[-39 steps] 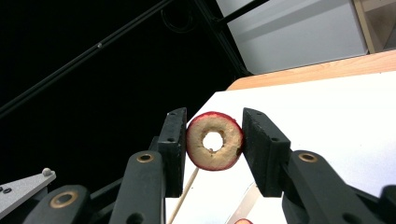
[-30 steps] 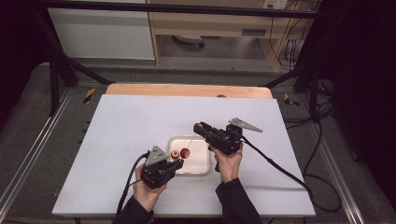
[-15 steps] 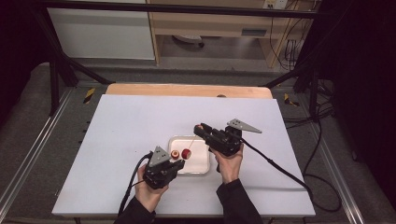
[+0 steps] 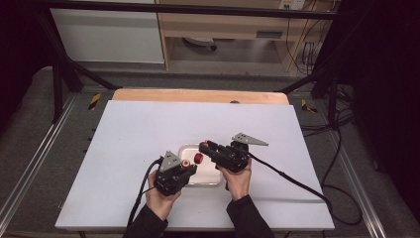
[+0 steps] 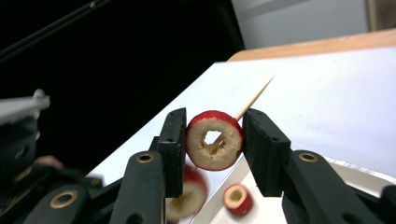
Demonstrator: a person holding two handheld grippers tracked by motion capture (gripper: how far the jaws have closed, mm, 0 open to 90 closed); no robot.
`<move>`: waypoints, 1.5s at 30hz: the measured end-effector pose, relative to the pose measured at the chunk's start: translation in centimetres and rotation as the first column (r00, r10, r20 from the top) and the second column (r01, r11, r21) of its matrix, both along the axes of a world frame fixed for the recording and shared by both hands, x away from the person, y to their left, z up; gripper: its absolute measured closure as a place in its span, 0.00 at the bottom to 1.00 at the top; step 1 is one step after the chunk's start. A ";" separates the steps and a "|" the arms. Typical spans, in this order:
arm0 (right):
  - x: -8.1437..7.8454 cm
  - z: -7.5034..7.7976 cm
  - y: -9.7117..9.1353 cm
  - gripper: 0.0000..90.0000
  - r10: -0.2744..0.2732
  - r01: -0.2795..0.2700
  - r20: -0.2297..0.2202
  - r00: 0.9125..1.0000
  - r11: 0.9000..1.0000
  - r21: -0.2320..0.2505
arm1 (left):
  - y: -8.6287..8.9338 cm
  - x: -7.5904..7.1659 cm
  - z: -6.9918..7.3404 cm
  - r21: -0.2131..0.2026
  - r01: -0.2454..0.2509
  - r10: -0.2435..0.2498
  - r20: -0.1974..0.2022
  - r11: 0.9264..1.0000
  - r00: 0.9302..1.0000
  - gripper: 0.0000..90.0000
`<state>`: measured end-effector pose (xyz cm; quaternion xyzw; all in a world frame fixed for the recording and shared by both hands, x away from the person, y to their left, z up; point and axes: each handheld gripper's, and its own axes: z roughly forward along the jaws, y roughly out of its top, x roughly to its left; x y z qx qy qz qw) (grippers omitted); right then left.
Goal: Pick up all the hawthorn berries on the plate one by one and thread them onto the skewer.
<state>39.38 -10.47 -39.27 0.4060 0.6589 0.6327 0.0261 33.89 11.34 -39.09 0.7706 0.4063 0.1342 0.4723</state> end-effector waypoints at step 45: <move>3.6 -0.8 5.5 0.15 0.159 -0.228 -0.164 0.974 0.729 -0.645 | 12.0 -1.9 -2.9 0.165 -0.026 0.026 0.006 0.986 1.000 0.98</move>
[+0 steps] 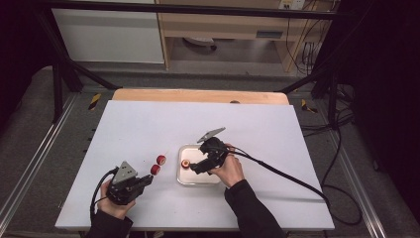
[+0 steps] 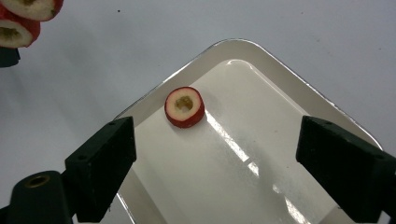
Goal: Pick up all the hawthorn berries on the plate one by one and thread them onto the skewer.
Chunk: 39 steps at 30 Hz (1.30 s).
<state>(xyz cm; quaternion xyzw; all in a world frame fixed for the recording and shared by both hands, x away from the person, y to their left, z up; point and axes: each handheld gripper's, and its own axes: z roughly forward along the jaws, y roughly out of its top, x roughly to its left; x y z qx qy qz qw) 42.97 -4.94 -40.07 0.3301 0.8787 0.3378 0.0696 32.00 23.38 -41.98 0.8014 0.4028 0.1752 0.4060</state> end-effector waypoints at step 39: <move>2.4 -2.6 5.6 0.67 0.070 -0.084 -0.101 0.992 0.987 -0.140 | 0.4 0.2 -0.3 0.001 -0.009 0.009 -0.006 1.000 1.000 0.98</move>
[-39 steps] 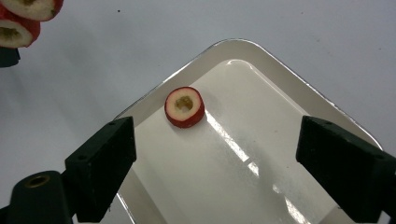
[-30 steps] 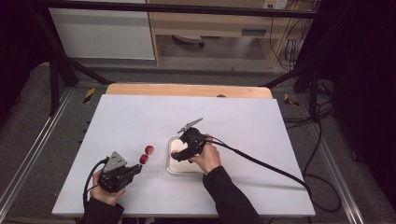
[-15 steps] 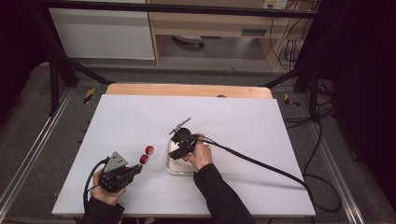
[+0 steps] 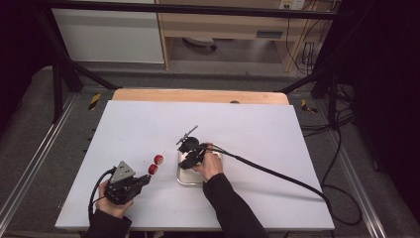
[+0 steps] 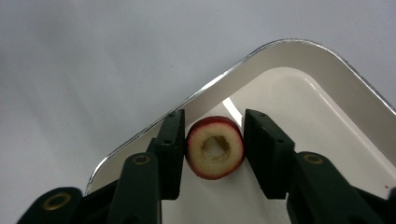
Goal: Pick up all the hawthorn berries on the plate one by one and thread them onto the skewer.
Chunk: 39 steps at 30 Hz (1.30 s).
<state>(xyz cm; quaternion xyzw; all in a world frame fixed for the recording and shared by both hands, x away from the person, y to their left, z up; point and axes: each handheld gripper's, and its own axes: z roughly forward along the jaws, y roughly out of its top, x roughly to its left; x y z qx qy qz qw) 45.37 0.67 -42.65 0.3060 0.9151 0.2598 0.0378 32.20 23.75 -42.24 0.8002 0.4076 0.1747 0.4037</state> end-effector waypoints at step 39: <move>-3.2 4.1 -10.4 0.68 -0.282 0.181 0.099 0.954 0.809 0.559 | -2.2 -0.8 0.7 -0.034 0.036 -0.034 0.041 0.999 0.999 0.98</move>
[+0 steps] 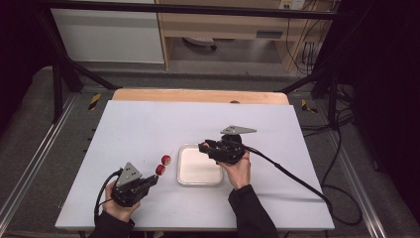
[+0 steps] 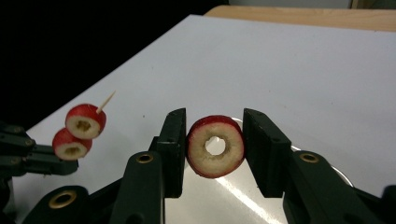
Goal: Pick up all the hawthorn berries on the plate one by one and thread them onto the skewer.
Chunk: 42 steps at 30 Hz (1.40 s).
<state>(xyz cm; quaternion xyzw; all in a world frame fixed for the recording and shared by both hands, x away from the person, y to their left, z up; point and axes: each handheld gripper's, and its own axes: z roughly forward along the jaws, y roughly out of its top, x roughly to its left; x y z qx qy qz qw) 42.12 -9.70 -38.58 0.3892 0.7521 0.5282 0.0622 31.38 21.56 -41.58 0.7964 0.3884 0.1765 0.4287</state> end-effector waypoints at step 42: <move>-1.2 1.6 -1.0 0.69 -0.152 0.109 0.088 0.984 0.922 0.371 | -8.1 0.2 2.7 -0.091 0.062 -0.061 0.006 0.994 0.998 0.98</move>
